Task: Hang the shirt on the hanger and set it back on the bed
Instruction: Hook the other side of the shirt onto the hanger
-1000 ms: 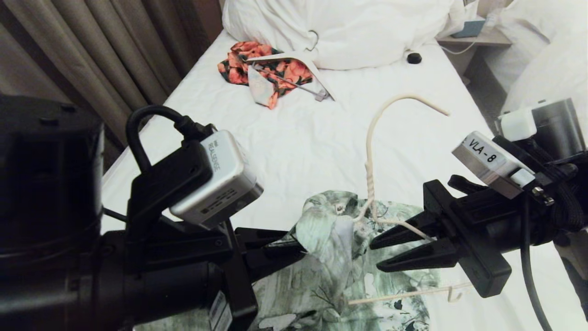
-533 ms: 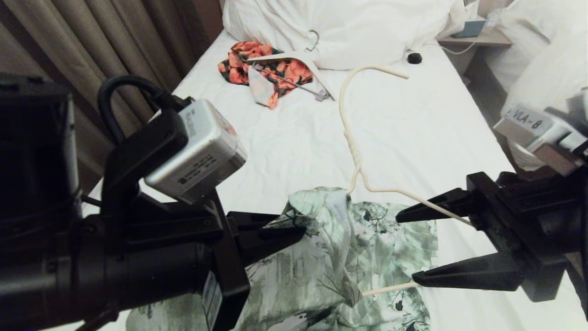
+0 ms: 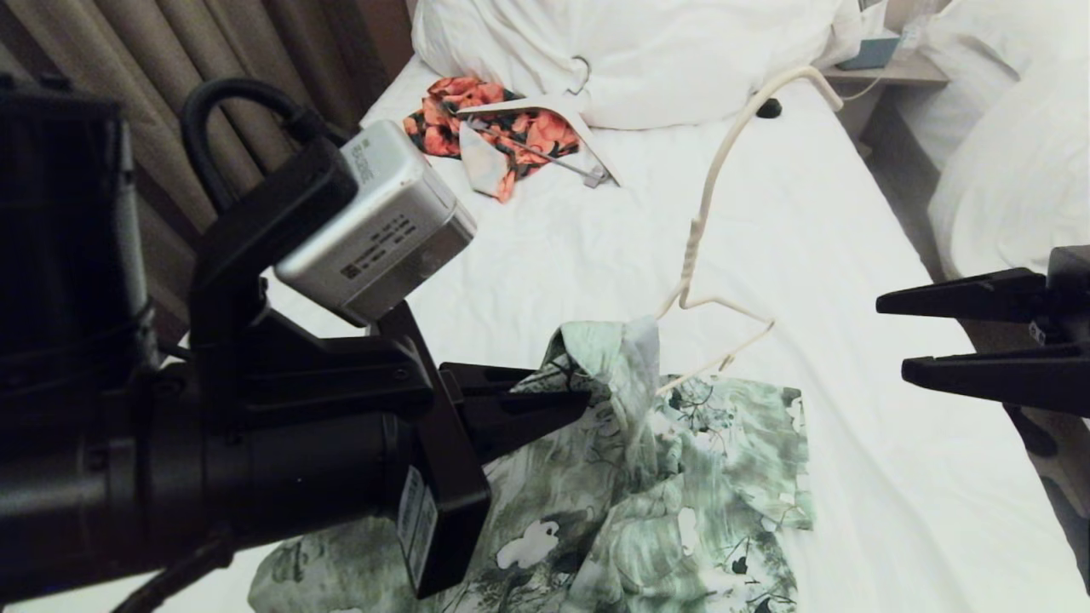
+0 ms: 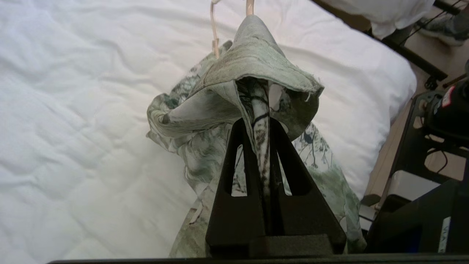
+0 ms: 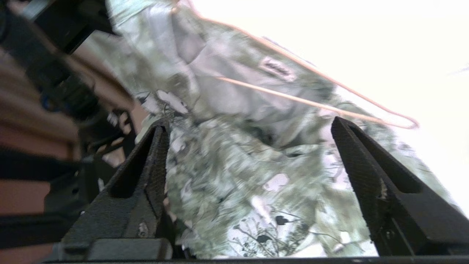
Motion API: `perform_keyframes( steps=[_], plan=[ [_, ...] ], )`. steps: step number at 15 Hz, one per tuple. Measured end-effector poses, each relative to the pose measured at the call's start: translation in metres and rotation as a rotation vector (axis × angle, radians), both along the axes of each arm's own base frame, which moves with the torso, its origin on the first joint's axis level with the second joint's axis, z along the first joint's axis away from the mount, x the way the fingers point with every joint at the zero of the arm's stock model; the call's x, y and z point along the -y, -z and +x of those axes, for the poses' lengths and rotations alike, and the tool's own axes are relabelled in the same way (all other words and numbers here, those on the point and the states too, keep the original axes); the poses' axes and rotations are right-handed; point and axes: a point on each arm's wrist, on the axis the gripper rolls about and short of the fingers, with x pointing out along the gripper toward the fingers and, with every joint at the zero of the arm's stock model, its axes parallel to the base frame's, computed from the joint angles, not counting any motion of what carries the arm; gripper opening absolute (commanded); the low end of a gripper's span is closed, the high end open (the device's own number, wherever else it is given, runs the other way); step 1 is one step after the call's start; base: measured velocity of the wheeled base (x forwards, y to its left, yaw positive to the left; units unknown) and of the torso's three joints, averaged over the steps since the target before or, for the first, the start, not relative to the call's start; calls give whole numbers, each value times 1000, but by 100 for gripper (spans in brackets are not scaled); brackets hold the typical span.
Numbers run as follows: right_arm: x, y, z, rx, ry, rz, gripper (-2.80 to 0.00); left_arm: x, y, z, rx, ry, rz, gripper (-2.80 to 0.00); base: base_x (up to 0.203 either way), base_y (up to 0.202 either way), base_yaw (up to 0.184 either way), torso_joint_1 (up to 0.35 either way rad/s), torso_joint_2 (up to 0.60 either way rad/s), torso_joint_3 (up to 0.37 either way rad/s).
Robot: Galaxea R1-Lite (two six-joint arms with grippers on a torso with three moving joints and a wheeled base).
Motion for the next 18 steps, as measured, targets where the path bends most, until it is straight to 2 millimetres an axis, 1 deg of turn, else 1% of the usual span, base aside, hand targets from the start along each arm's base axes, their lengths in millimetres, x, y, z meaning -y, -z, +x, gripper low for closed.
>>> perform_keyframes(
  steps=[3, 4, 6, 9, 10, 12, 15, 18],
  plan=[
    [9, -19, -2, -66, 81, 77, 0, 0, -8, 0, -8, -8, -38, -280, 0, 0, 0, 0, 0, 0],
    [11, -26, -2, -101, 115, 98, -280, -1, -11, 0, -13, -11, -54, -280, 0, 0, 0, 0, 0, 0],
    [13, -35, 4, -190, 203, 98, -280, -1, -15, -1, -24, -17, -81, -280, 0, 0, 0, 0, 0, 0],
    [13, -29, 19, -293, 295, 55, -280, 0, -26, 0, -2, -19, -170, -280, 0, 0, 0, 0, 0, 0],
    [13, -25, 21, -327, 304, 42, -280, 0, -29, 0, 7, -19, -208, -280, 0, 0, 0, 0, 0, 0],
    [14, -20, 20, -380, 312, 24, -280, -1, -29, -2, 2, -12, -246, -280, 0, 0, 0, 0, 0, 0],
    [13, -18, 13, -392, 307, 16, -280, -5, -27, -8, -13, -1, -281, -280, 0, 0, 0, 0, 0, 0],
    [8, -9, 12, -434, 297, 6, -280, -12, -33, -12, -22, 0, -352, -280, 0, 0, 0, 0, 0, 0]
  ],
)
